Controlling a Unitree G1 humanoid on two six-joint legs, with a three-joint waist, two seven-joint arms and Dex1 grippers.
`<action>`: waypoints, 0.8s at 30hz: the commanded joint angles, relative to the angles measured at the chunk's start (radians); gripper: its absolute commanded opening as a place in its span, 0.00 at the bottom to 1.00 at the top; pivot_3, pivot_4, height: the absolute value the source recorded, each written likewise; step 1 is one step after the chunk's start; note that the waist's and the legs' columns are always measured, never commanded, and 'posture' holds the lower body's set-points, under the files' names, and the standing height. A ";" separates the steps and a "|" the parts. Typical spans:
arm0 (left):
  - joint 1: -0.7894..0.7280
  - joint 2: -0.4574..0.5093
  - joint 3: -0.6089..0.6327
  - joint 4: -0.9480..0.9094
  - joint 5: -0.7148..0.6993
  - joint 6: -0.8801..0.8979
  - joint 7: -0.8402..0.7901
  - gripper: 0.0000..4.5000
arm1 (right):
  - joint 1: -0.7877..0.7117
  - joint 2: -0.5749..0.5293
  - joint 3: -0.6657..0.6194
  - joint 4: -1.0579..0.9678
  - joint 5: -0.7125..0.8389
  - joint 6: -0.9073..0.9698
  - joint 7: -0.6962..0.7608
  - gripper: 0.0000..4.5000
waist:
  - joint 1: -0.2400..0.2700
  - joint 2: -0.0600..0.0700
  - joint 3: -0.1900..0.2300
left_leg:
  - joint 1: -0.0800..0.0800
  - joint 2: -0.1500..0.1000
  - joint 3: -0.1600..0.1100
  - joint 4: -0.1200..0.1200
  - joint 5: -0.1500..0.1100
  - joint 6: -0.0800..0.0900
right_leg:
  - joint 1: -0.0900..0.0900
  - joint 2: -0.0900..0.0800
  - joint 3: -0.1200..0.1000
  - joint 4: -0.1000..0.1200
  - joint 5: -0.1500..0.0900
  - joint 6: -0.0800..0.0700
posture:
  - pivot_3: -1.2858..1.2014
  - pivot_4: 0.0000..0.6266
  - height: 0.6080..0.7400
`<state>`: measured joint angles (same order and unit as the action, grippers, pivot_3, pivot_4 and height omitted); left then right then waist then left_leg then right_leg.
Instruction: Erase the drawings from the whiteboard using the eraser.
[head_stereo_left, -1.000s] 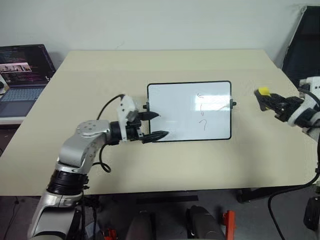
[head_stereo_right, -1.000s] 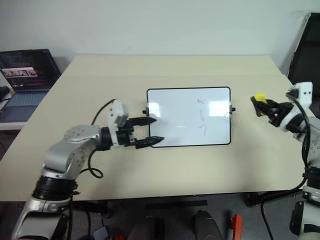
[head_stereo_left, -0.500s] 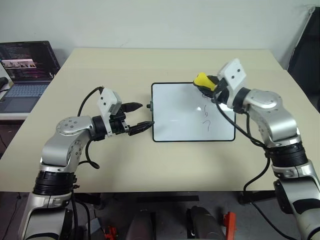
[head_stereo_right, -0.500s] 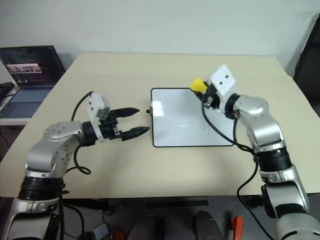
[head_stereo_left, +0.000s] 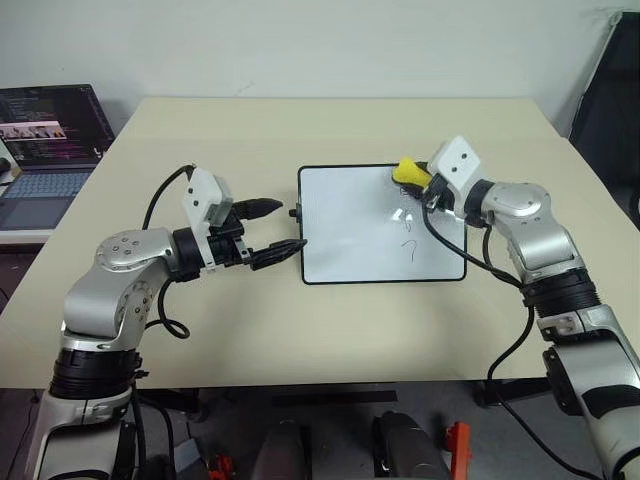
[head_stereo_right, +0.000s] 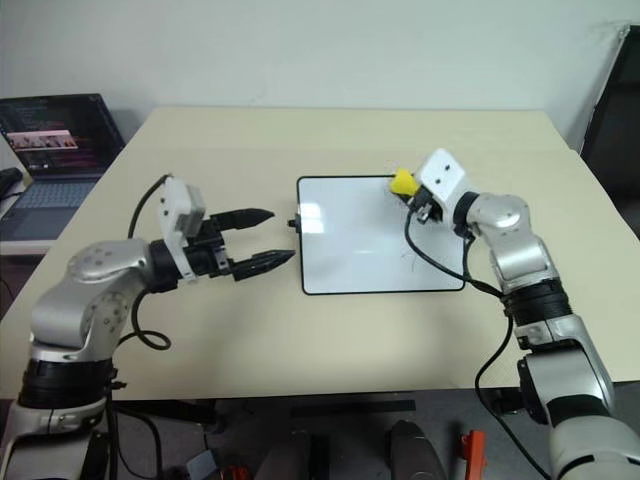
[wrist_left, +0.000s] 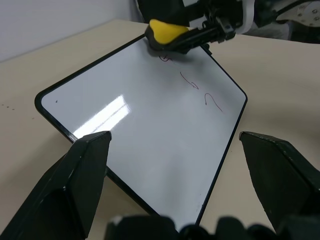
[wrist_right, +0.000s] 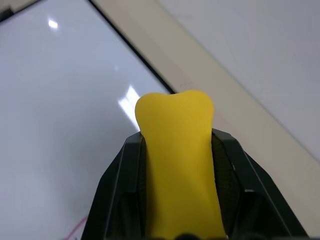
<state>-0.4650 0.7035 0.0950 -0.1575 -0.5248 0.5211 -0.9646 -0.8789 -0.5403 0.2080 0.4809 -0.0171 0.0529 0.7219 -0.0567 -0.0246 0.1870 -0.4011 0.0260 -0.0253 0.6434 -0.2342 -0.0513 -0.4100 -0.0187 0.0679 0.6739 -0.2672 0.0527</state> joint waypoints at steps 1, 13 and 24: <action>-0.010 0.009 0.022 -0.026 -0.014 -0.002 0.001 1.00 | -0.052 -0.002 0.018 0.115 -0.058 -0.110 0.017 0.31 | -0.001 0.000 0.000 | 0.000 0.000 0.000 0.000 0.000 0.000 | 0.000 0.000 0.000 0.000 0.000 0.000 | 0.52 0.24 1.00; -0.003 0.007 0.019 -0.028 -0.010 -0.005 0.009 1.00 | -0.005 -0.001 0.026 0.179 -0.080 -0.149 0.118 0.31 | -0.003 -0.001 -0.001 | 0.006 0.000 0.000 0.002 0.000 0.000 | 0.004 0.000 0.001 0.004 0.000 0.000 | 0.52 0.24 1.00; -0.024 -0.002 -0.007 -0.012 0.004 -0.018 0.011 1.00 | -0.080 -0.025 -0.022 0.308 -0.134 -0.183 -0.077 0.31 | -0.002 -0.002 -0.001 | 0.007 0.000 0.000 0.003 0.001 0.001 | 0.005 0.001 0.001 0.005 0.003 -0.001 | 0.52 0.24 1.00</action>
<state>-0.4674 0.6995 0.0799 -0.1557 -0.5232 0.5198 -0.9515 -0.9668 -0.5461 0.1877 0.7470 -0.1143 -0.1446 0.6659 -0.0590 -0.0264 0.1858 -0.3944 0.0260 -0.0249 0.6463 -0.2334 -0.0506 -0.4052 -0.0180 0.0693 0.6786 -0.2644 0.0516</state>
